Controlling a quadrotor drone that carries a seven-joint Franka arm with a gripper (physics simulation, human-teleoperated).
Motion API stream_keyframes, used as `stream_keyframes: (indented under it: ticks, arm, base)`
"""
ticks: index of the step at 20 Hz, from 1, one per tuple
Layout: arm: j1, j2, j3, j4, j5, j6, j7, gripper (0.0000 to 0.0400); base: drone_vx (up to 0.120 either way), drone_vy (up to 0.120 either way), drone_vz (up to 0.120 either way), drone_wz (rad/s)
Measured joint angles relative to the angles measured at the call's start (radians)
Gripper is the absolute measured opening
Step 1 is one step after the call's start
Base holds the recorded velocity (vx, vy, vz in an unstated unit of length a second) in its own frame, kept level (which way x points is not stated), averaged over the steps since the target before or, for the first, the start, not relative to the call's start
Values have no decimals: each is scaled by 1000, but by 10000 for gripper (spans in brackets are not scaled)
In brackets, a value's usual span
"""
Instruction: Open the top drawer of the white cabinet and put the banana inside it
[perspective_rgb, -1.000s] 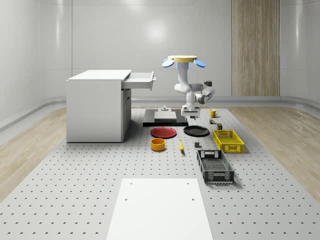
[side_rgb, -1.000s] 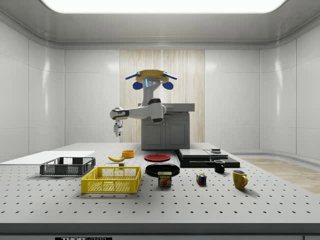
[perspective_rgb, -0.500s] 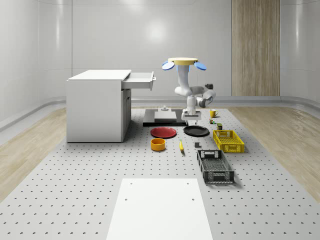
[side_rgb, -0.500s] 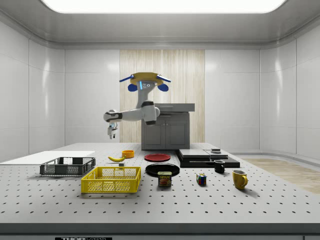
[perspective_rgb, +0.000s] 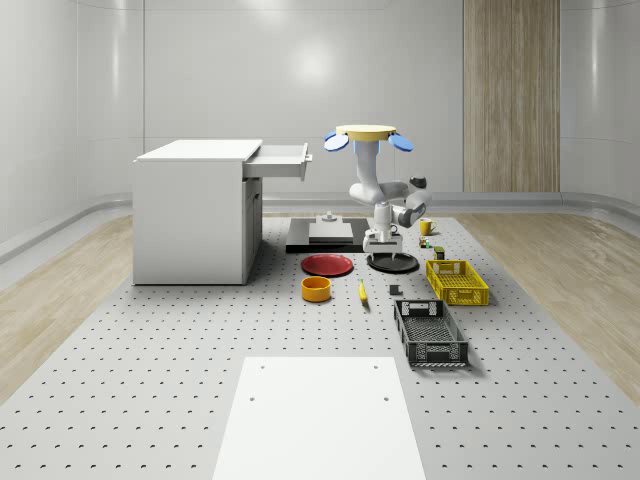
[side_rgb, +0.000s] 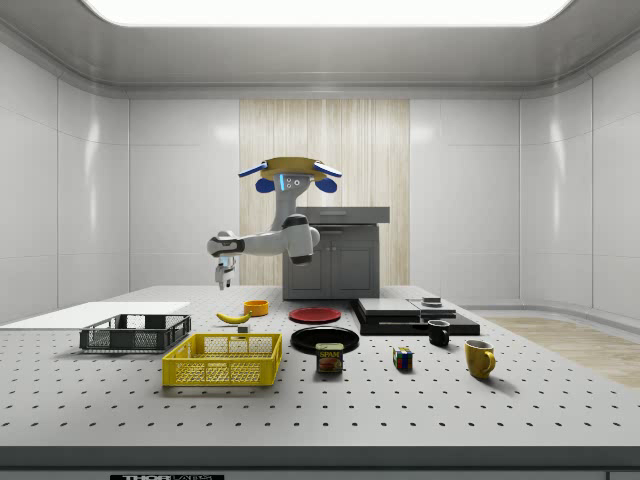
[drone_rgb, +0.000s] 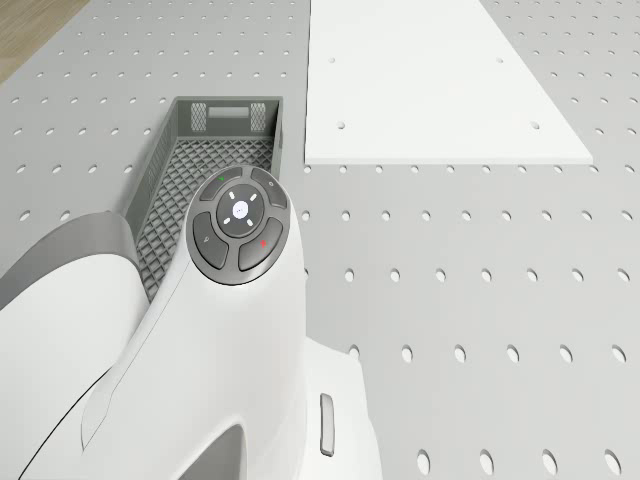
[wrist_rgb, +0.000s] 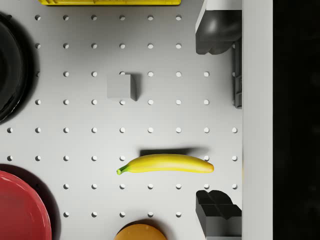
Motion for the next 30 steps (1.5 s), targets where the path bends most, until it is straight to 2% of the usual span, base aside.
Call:
stream_keyframes:
  ticks: [14, 24, 30]
  arm:
    - [4, -6, -1, 0, -2, 5, -4, 400]
    - [111, -1, 5, -13, 5, 1, -124, 400]
    - [207, 4, 66, -4, 65, 14, -214, 400]
  base:
    - [0, 0, -117, 0]
    - [0, 0, 0, 0]
    - [0, 0, 0, 0]
